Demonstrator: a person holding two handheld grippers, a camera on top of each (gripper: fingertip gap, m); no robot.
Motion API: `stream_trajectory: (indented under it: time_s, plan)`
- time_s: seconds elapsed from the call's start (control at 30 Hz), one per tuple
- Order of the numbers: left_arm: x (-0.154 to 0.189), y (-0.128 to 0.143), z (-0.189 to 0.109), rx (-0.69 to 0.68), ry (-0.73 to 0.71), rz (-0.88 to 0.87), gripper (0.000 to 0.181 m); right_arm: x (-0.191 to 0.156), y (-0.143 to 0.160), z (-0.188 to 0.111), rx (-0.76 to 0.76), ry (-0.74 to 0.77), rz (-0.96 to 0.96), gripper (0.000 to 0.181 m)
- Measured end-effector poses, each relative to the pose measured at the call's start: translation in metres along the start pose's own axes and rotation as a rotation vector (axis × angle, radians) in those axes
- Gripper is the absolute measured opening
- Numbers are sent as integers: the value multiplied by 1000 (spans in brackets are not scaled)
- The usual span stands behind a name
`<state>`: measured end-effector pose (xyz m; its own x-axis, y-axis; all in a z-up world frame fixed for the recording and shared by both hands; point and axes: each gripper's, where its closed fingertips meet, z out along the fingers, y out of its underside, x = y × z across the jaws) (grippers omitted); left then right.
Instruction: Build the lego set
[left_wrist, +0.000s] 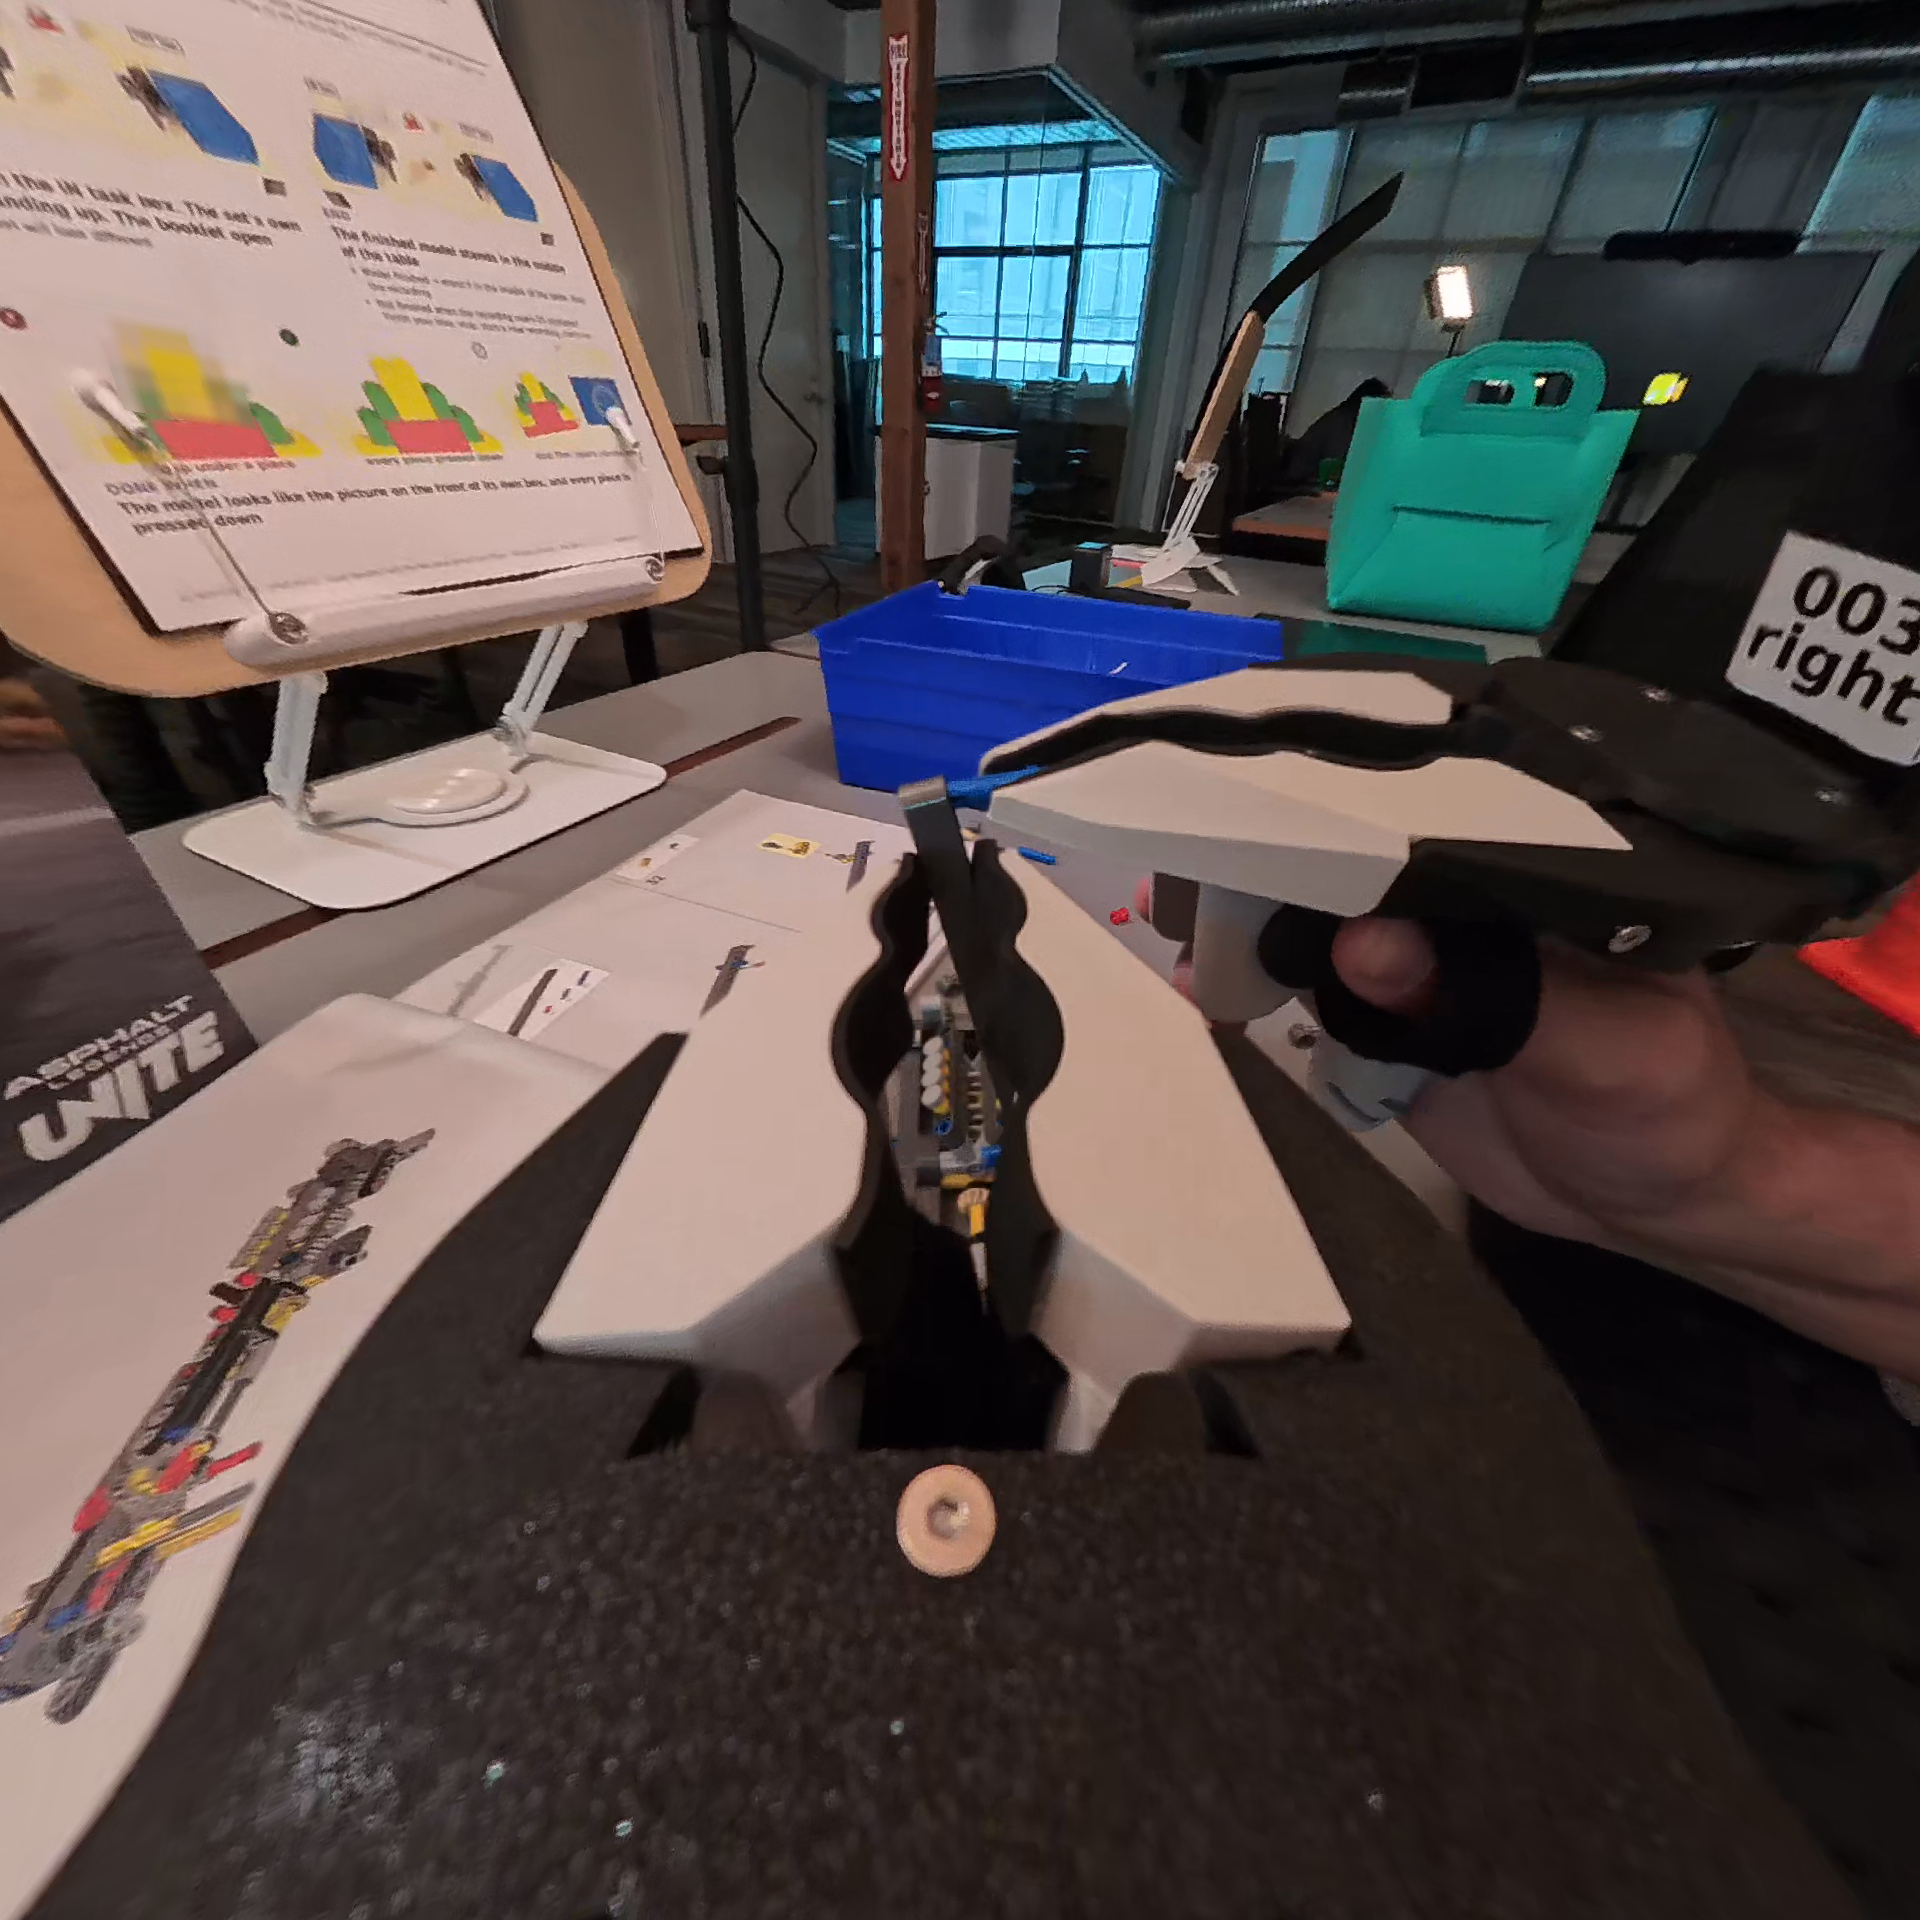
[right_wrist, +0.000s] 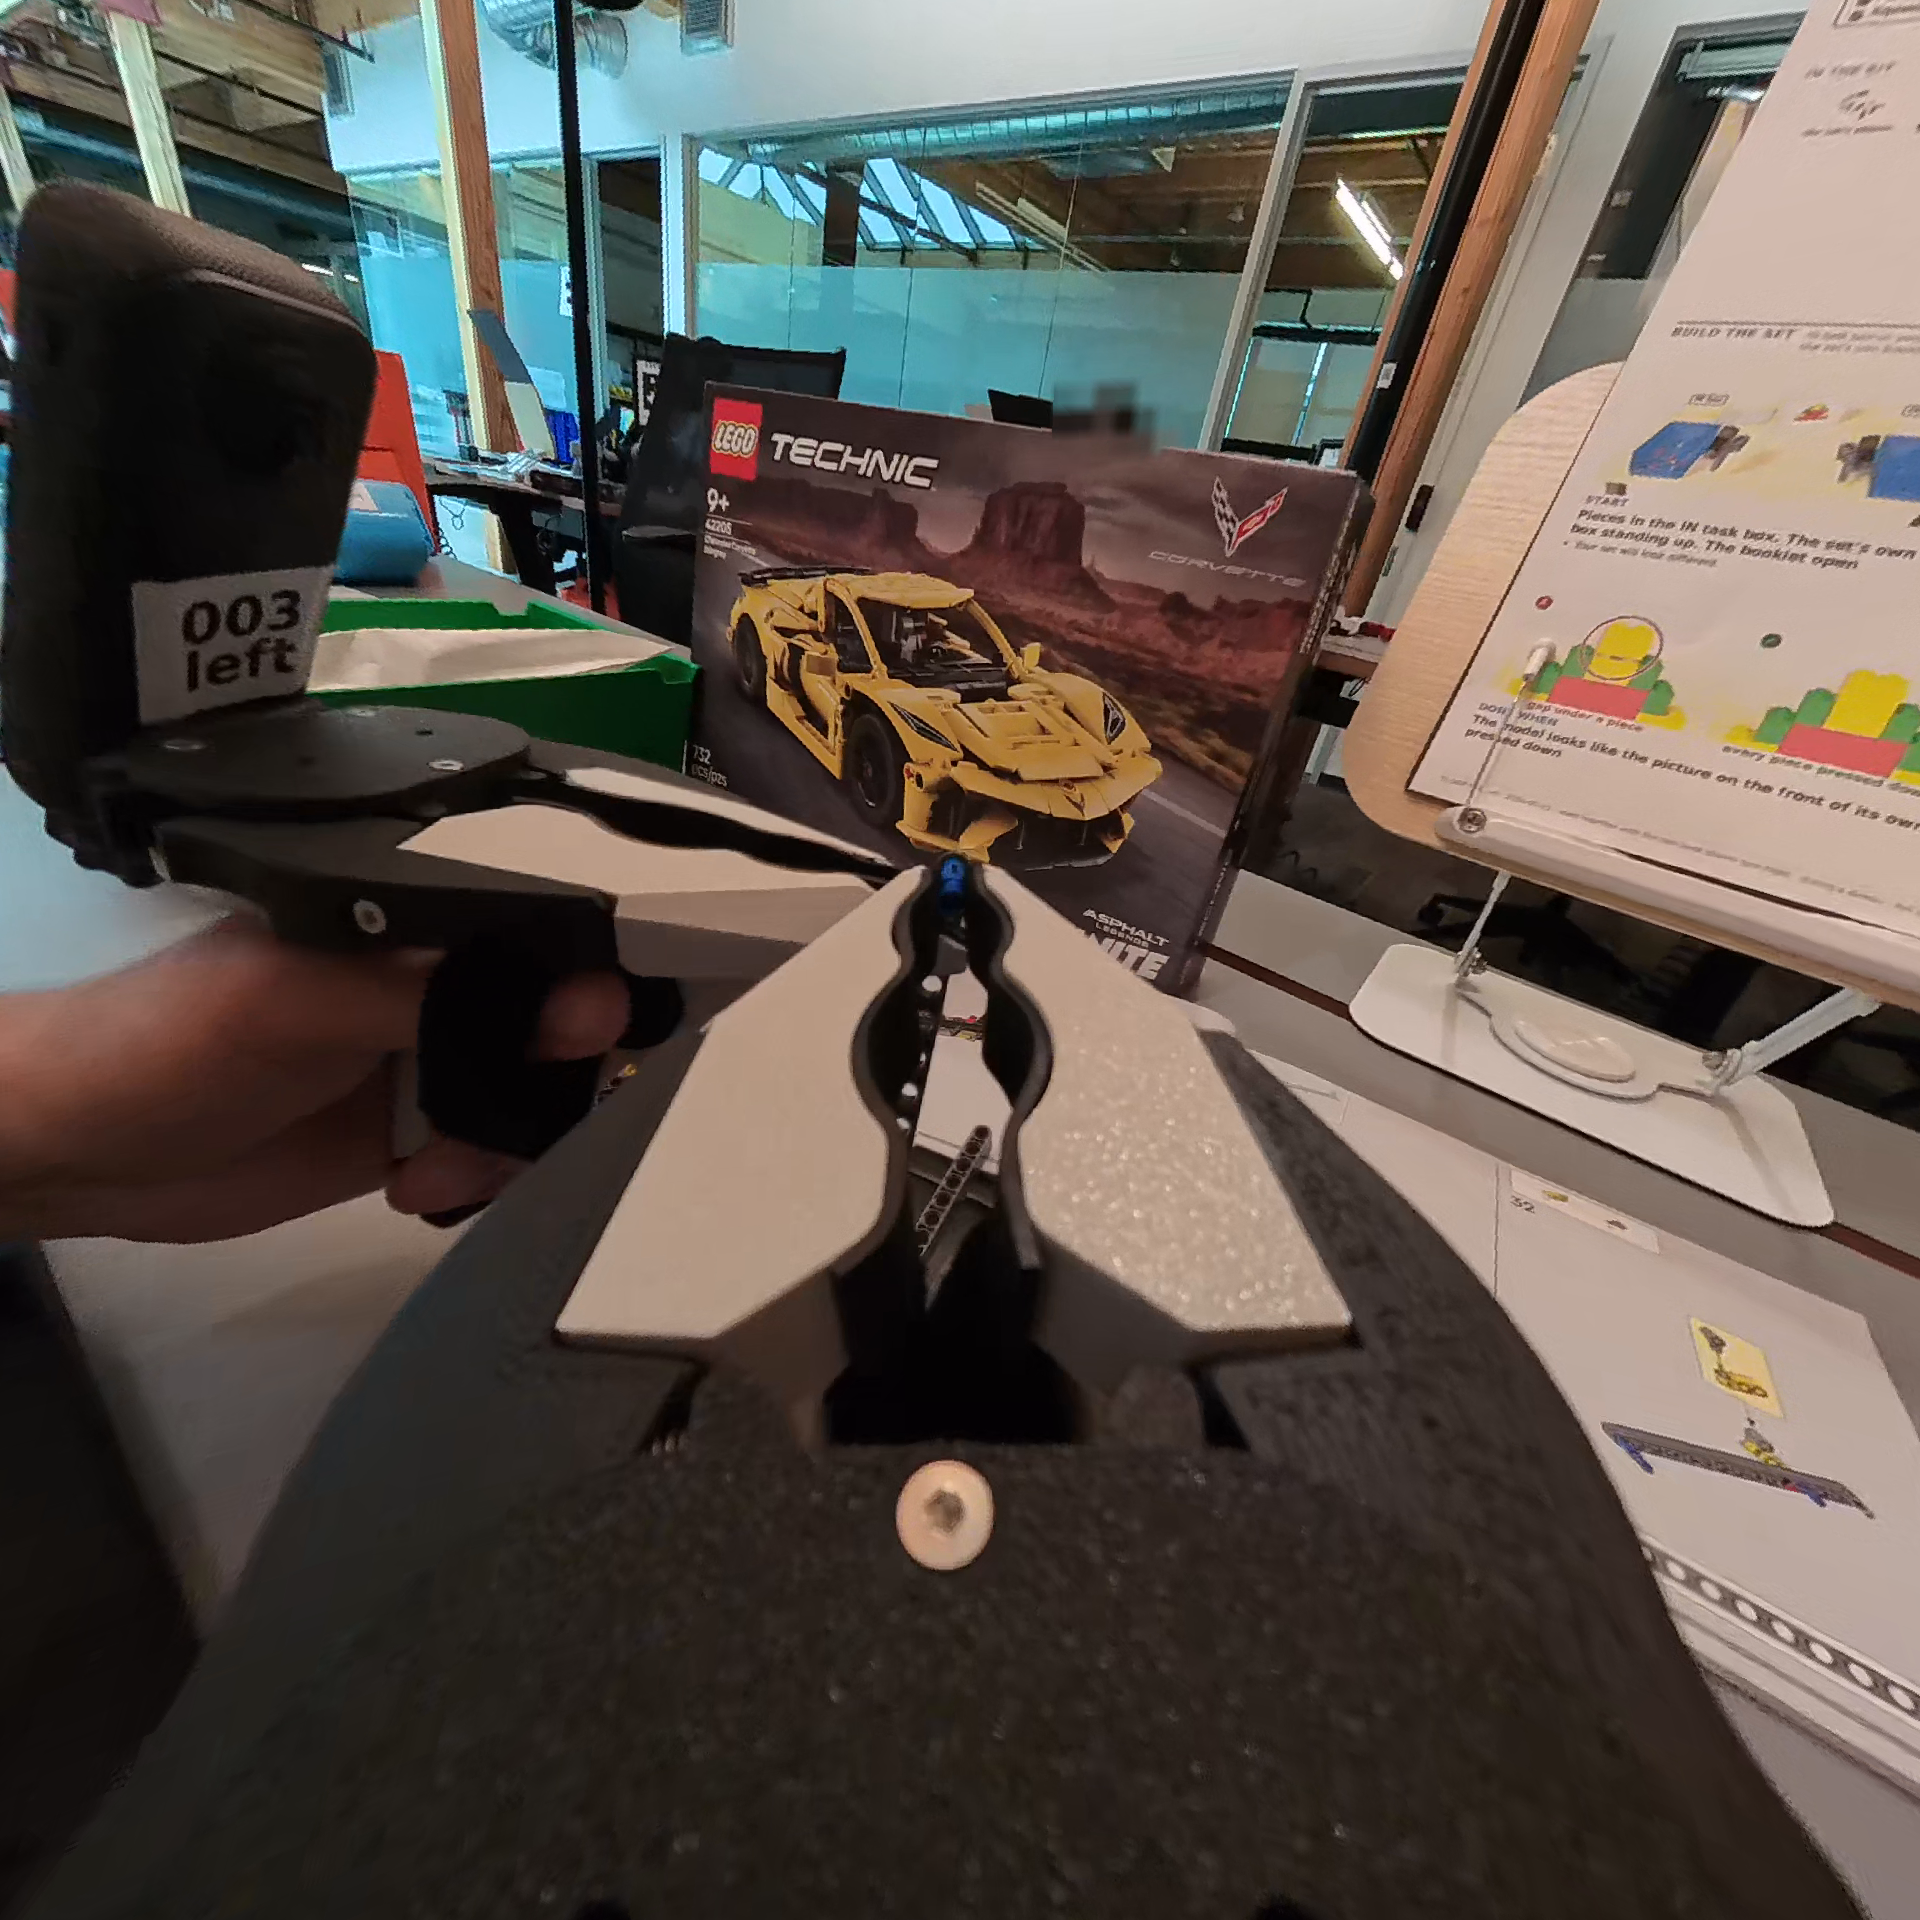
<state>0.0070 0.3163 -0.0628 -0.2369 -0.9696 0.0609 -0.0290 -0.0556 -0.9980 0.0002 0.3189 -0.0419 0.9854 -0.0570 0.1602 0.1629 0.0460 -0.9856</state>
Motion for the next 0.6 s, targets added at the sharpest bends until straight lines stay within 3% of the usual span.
stream_trajectory:
  time_s: [0.33, 0.6]
  plan:
    - [-3, 4, 0, -22, -16, 8, 7, 0, 6, 3, -27, -23, 45, 3]
    - [-4, 2, -2, -43, -107, 236, 7, -2, 7, 1, -38, -20, 57, 3]
